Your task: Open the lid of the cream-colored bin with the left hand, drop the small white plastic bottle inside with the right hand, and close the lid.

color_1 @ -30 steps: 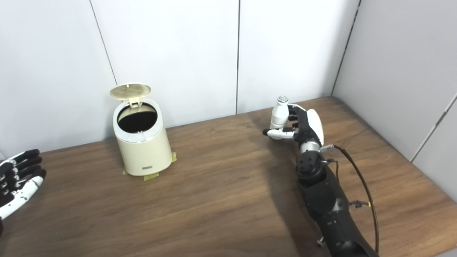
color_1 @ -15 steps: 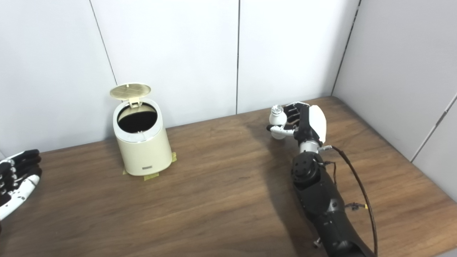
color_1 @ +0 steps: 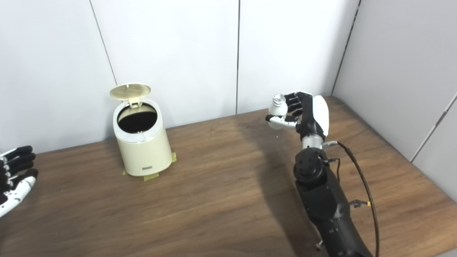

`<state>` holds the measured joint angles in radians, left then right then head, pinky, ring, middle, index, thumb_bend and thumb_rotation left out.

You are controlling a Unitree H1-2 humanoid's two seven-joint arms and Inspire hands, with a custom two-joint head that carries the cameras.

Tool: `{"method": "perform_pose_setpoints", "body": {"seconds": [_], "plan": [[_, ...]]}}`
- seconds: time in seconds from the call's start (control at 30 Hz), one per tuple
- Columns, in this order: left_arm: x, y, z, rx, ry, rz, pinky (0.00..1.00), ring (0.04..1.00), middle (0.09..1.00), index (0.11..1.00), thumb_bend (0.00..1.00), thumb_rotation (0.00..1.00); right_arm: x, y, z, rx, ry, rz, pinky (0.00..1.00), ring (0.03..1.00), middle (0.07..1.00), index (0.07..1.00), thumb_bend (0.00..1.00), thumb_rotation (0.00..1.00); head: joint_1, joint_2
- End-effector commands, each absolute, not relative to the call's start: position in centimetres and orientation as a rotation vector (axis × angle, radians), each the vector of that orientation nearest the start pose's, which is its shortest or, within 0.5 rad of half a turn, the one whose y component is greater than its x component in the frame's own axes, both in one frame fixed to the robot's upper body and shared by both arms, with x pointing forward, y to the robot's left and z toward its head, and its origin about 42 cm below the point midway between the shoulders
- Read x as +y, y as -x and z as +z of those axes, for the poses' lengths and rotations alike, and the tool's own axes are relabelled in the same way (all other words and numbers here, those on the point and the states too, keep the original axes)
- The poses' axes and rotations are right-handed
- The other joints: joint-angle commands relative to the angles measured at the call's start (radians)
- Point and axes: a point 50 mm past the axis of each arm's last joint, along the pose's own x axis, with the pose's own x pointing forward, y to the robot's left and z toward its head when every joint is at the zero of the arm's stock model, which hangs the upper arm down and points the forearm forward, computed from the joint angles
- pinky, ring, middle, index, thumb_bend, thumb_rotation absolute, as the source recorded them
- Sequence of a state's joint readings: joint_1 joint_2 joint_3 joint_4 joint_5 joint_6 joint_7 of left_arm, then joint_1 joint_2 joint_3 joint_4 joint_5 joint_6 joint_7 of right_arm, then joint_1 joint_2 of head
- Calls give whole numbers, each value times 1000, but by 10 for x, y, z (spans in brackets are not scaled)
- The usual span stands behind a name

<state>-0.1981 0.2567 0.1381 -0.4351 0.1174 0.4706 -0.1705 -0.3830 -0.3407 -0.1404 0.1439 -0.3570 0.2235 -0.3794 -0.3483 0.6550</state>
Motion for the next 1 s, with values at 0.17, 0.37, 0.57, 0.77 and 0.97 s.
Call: {"method": "perform_pose_setpoints", "body": {"seconds": [0.17, 0.37, 0.57, 0.77, 0.97], "plan": [[269, -313, 252, -178, -261, 8, 896, 876, 875, 905, 240, 0, -320, -383, 290, -405, 628, -529, 361, 453, 465, 501, 524, 1, 84, 0], [256, -313, 232, -131, -206, 29, 906, 865, 860, 885, 317, 134, -290, -378, 318, -454, 597, -446, 370, 464, 467, 501, 524, 2, 127, -4], [244, -315, 218, -112, -192, 32, 834, 826, 827, 854, 383, 270, -272, -383, 331, -492, 550, -375, 394, 472, 483, 491, 525, 3, 166, -9], [238, -316, 205, -105, -166, 34, 799, 806, 810, 836, 444, 332, -244, -394, 338, -532, 525, -306, 365, 448, 474, 495, 526, 3, 189, -14], [232, -314, 201, -102, -173, 41, 831, 816, 804, 824, 481, 391, -215, -406, 340, -548, 513, -252, 339, 433, 448, 511, 524, 6, 204, -16]]}}
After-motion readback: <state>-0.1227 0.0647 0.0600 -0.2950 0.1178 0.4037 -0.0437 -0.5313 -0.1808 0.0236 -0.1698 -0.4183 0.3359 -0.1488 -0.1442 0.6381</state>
